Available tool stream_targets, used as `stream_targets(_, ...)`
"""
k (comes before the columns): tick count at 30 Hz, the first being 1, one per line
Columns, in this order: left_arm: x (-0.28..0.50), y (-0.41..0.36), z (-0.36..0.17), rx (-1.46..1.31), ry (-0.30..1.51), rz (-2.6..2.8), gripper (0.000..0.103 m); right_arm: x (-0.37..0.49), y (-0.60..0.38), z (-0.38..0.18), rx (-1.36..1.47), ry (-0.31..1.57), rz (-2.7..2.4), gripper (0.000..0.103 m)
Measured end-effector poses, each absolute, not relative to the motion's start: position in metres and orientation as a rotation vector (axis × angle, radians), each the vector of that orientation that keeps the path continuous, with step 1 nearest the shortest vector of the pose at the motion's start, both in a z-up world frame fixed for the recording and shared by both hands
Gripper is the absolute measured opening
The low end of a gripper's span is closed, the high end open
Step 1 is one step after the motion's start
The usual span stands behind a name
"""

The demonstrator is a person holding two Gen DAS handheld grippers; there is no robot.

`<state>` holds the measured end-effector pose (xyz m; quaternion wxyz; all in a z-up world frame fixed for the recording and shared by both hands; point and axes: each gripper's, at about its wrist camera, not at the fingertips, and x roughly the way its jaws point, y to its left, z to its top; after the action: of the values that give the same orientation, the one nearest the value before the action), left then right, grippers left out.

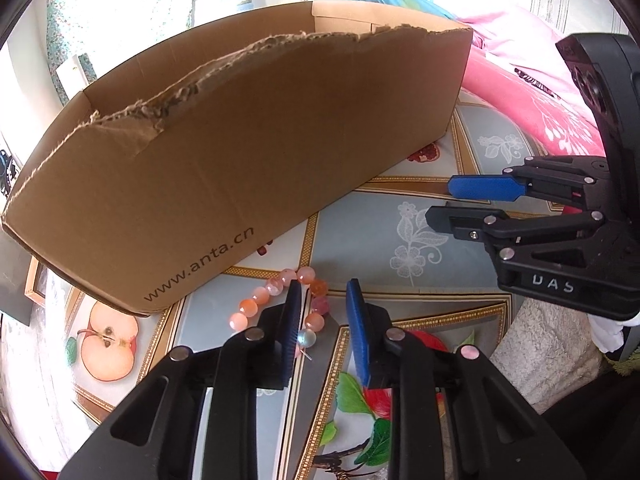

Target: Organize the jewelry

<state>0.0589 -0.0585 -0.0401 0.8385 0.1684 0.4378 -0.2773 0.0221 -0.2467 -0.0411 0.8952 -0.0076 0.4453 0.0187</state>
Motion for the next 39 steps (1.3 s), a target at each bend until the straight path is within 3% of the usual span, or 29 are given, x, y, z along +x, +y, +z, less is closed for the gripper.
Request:
stream_targets(8,0.057,-0.045,-0.037,0.326,0.915,-0.602,0.022,0.027,-0.231,-0.041,-0.034,0.948,-0.009,0.03)
stream_targets(18,0.055,-0.042,-0.035,0.324,0.902,-0.589,0.022,0.042,-0.214,-0.036,-0.014,0.984,-0.017,0.012)
stream_targets(39,0.057,-0.047,-0.036,0.319,0.934,-0.581,0.022,0.032,-0.276,-0.033,0.137,0.958,0.07,0.01)
